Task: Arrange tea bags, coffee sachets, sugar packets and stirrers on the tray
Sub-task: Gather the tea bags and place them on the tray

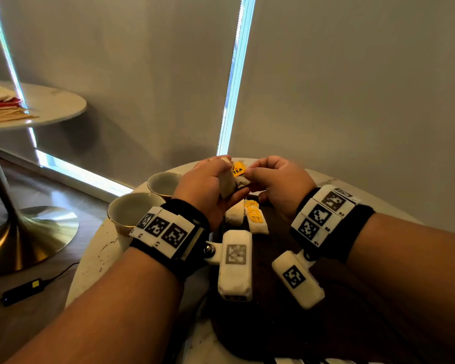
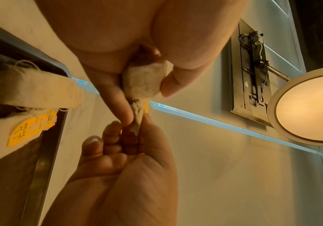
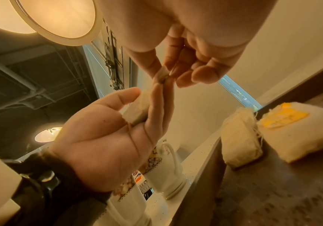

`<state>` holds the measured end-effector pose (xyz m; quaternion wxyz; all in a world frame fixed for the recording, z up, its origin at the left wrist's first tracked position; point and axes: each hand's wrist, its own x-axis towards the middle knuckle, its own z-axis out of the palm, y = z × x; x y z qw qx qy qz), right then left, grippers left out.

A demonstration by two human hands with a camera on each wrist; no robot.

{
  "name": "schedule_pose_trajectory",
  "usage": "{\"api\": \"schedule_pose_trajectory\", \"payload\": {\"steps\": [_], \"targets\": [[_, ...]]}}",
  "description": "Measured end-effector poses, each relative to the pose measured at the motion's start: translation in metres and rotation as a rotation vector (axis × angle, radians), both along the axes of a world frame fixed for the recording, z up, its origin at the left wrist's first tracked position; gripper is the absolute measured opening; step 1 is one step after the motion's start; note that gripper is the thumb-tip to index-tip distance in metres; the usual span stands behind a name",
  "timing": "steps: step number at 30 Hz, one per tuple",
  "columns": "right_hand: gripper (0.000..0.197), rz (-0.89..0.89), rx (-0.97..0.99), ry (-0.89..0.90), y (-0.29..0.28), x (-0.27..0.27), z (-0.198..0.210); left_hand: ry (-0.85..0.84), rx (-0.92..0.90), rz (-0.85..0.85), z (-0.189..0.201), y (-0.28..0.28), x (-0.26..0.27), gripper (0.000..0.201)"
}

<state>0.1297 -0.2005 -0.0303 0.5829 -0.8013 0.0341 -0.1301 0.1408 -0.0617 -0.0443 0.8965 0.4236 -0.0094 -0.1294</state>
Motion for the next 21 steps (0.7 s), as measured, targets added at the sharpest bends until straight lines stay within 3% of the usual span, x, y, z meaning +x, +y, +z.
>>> {"api": "schedule_pose_trajectory", "payload": {"steps": [3,6,13,21], "targets": [[0.005,0.004,0.015,-0.001,-0.0002,-0.0011,-0.0012,0.0,0.01,-0.005,-0.0008,0.0,0.0013,0.028],[0.021,0.006,0.053,-0.011,0.0001,-0.0012,-0.0022,-0.007,0.034,-0.026,-0.0021,0.0002,0.0026,0.029],[0.023,0.022,0.015,-0.019,-0.0023,-0.0004,0.0009,0.002,0.063,-0.034,-0.0021,0.0006,0.0034,0.027],[0.002,0.0,0.124,0.009,-0.0047,-0.0027,0.0015,0.017,0.057,-0.004,-0.0007,0.0017,0.0026,0.028]]}}
